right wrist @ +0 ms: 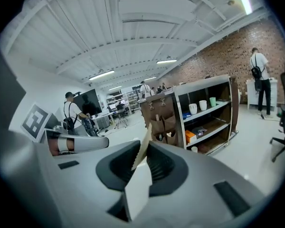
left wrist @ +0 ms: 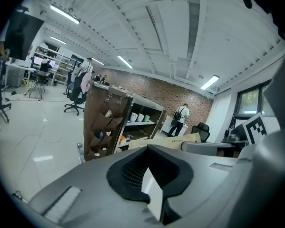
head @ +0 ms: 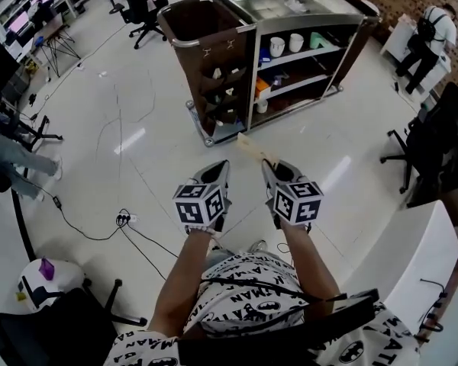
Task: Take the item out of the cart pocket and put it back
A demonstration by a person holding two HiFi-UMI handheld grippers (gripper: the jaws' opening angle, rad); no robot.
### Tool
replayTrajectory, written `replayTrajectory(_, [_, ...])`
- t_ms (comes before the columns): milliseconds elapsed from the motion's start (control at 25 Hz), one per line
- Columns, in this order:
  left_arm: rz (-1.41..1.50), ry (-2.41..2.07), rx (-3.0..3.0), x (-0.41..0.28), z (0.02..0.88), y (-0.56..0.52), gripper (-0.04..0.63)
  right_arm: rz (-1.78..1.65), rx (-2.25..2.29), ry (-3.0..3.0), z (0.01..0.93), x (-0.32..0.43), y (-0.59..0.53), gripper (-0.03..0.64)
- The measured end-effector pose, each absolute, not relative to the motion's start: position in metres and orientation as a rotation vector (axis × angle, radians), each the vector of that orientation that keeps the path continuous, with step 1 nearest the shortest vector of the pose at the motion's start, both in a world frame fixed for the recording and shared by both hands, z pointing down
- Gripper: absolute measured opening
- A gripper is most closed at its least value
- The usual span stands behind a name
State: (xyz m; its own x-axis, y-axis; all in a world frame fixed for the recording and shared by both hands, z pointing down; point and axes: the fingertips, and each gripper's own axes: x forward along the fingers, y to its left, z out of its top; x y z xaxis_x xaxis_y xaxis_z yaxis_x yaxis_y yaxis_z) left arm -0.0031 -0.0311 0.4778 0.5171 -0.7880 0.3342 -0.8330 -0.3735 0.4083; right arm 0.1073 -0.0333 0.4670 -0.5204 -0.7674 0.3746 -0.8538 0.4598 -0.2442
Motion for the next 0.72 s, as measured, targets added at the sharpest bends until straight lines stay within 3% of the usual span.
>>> replayTrajectory(720, [0.108, -1.291, 2.235, 0.012, 0.483, -0.036, 0.002, 0.597, 1.347, -2.493, 0.472, 0.111, -0.037, 0.060])
